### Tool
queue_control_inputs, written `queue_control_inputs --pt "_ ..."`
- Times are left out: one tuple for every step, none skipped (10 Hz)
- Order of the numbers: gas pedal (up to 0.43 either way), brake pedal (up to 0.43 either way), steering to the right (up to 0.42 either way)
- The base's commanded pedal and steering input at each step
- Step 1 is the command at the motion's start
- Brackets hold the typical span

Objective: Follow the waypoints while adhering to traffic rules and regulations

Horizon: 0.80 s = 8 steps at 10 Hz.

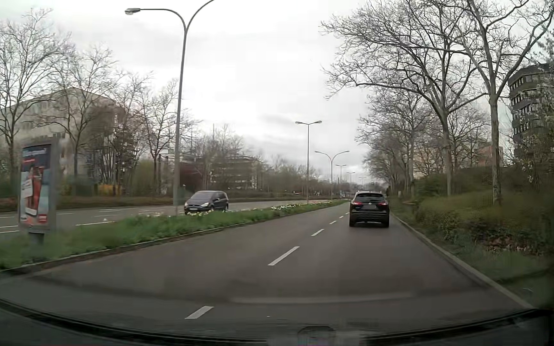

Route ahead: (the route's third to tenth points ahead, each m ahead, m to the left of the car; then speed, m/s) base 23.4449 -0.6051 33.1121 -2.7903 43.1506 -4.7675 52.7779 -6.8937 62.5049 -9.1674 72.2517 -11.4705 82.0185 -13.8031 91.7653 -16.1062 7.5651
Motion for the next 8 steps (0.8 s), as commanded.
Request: queue_control_inputs --pt "0.260 0.000 0.155" --pt "0.260 0.000 0.141" --pt "0.260 0.000 0.119" --pt "0.260 0.000 0.099" --pt "0.260 0.000 0.082" --pt "0.260 0.000 0.072" --pt "0.260 0.000 0.063" --pt "0.260 0.000 0.055"
